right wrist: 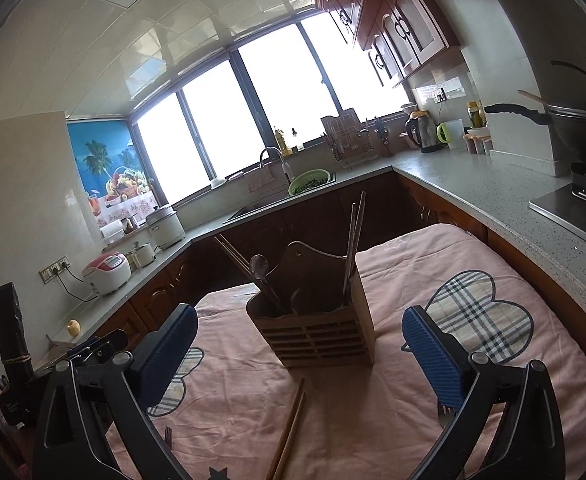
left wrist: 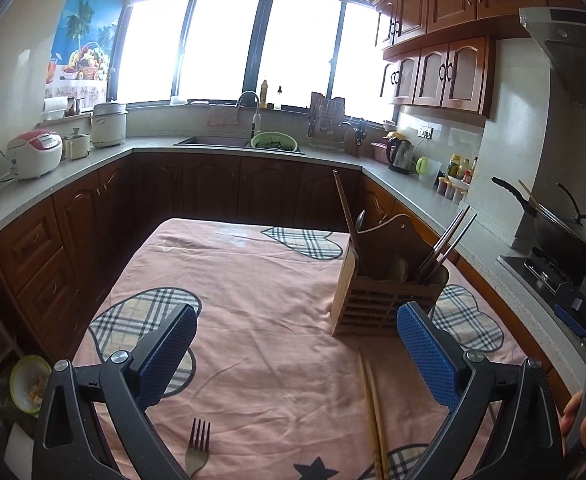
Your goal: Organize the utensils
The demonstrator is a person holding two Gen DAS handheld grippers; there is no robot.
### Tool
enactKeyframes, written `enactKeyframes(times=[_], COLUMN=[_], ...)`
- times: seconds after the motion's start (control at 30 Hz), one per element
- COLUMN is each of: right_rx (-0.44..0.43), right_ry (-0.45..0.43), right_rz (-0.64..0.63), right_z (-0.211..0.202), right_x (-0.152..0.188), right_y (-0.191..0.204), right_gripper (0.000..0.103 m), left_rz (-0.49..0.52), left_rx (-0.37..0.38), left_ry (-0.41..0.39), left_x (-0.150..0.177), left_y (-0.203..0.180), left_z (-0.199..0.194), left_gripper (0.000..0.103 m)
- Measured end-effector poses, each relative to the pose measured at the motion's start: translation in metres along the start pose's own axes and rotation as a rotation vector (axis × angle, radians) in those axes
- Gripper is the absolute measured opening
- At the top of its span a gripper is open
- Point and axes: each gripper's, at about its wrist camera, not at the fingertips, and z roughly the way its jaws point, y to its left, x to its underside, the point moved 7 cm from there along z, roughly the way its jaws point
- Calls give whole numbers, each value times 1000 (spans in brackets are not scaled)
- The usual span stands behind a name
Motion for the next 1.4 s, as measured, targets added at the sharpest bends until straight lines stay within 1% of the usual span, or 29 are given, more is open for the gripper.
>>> enactKeyframes(times=[0.13,0.23,0.3,0.33,0.4,0.47,0.57,0.63,0.77,0.83,0.9,0.93,1.0,1.03,1.1,1.17,1.27,1.33,1.4], right_rx=[8,19,37,42,48,58,53,56,69,74,83,82,93,97,94,103,123,140,151], right_ry=[5,-18,-31,-32,-24,-19,-22,-21,-19,-20,-21,-22,-39,-62,-111,-121,-96,-89,-72], right_rz=[-32,-45,-53,-59,-82,-97,-110,-133,-199,-227,-253,-267,-295,-310,-335,-330,-287,-262,-257], right_z=[-22,-40,-51,-55,-60,-64,-72,-76,-84,-88,-92,-94,-101,-107,-118,-119,-112,-108,-104], right_x=[19,33,44,49,58,66,76,85,99,104,106,104,96,91,87,91,112,128,139], right_y=[4,5,3,3,4,5,7,10,18,22,25,28,35,39,46,44,30,22,18], right_gripper=[103,103,103,103,103,103,103,103,103,103,103,103,103,103,103,103,103,103,103], left_rz=[0,-16,-19,-22,-27,-29,-15,-2,2,9,46,54,53,55,63,56,44,64,89], left_rx=[7,18,42,33,29,6,10,-1,-24,-31,-39,-37,-18,-15,-40,-44,-55,-60,-90], left_ry=[13,35,63,64,41,21,31,25,-38,-43,1,0,-43,-58,-68,-61,-46,-39,-46], left_x=[18,32,40,43,47,55,71,80,94,99,103,102,98,97,104,114,128,135,139], left_y=[2,3,3,5,7,9,8,7,8,7,2,1,0,-2,-1,0,4,4,3], left_z=[-25,-39,-45,-48,-57,-66,-74,-79,-91,-94,-92,-94,-105,-109,-111,-109,-106,-103,-102], left_gripper=[102,102,101,100,100,101,101,101,101,101,101,101,102,102,102,102,102,102,102])
